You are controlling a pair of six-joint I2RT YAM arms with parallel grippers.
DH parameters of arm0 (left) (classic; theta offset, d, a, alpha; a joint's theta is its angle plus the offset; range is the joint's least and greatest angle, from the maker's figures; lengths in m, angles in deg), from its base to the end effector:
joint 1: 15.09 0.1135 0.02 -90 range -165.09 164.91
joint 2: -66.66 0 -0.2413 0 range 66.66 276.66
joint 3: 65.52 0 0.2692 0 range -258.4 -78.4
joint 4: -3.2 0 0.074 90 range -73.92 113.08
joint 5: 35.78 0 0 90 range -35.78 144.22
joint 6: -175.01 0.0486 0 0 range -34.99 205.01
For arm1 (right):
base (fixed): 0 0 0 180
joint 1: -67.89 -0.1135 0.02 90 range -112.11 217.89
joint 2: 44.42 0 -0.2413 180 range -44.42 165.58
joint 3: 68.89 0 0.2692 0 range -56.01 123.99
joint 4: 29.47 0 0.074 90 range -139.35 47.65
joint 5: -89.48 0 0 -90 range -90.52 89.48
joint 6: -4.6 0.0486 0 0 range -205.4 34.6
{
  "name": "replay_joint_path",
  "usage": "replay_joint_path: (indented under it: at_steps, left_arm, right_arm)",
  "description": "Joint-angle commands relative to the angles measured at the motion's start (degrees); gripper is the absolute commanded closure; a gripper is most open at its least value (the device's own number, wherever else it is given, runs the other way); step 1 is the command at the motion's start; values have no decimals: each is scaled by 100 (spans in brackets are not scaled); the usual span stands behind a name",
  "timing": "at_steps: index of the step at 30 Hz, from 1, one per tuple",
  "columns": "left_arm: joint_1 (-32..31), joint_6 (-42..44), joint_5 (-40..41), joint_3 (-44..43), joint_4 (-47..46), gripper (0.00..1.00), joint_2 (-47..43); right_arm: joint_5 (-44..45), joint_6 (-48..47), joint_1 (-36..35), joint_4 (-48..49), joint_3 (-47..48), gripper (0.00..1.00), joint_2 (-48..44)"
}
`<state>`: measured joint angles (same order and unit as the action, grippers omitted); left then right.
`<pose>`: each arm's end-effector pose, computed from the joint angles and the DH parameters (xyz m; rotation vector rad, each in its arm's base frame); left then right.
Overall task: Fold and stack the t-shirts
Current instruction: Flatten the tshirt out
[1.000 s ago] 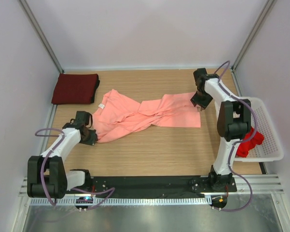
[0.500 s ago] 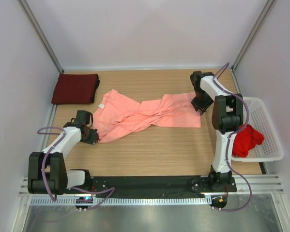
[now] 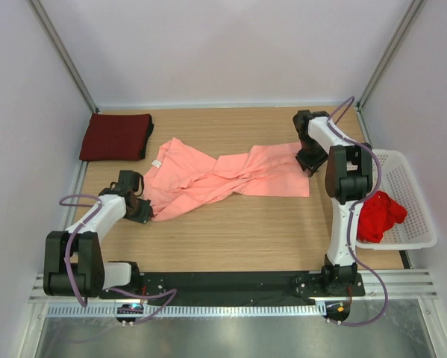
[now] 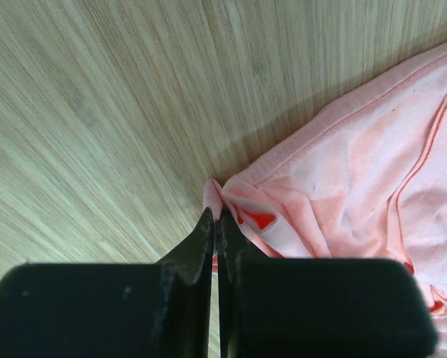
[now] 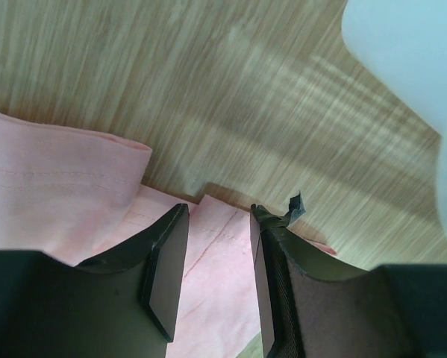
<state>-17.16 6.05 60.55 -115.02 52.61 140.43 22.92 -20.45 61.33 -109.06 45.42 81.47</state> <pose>0.2324 -0.0030 0.1172 -1.7899 2.2183 -0.1457 0.4222 0.0291 0.1364 1.3978 2.5141 -0.5015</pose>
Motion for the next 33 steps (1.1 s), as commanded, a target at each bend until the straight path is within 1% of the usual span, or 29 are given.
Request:
replay_joint_path:
  at_steps: [1, 9, 13, 16, 18, 19, 20, 21, 24, 27, 28, 31, 33]
  left_arm:
    - [48, 74, -9, -82, -103, 100, -4]
    - [48, 82, 35, -82, -94, 100, -4]
    - [40, 74, 35, -82, -76, 100, -21]
    - [48, 65, 35, -108, -59, 100, -21]
    - [48, 65, 44, -117, -41, 100, -39]
    - [48, 73, 44, -126, -24, 100, -39]
    - [48, 74, 53, -135, -15, 100, -56]
    - [48, 74, 53, -143, -15, 100, -65]
    - [40, 56, 35, -152, 3, 100, -83]
    - [48, 47, 44, -135, 3, 100, -100]
    - [48, 47, 53, -135, 12, 100, -100]
    - [48, 47, 35, -117, 12, 100, -100]
    - [40, 56, 0, -100, 20, 100, -100]
  right_arm:
    - [187, 246, 24, -25, 316, 55, 50]
    - [143, 282, 42, -52, 246, 55, 191]
    - [161, 343, 50, -26, 53, 59, 103]
    - [196, 352, 77, 36, -61, 67, -2]
    - [248, 326, 77, 10, -70, 75, -46]
    - [266, 317, 77, 10, -70, 81, -64]
    - [284, 291, 85, 10, -70, 95, -81]
    - [301, 282, 86, 10, -79, 99, -151]
    - [337, 229, 86, 19, -97, 99, -301]
    - [118, 36, 112, 45, -71, 99, -354]
    - [65, -17, 129, 45, -62, 92, -345]
    - [-68, -175, 156, -25, 0, 80, -258]
    - [-103, -237, 173, -52, -18, 78, -214]
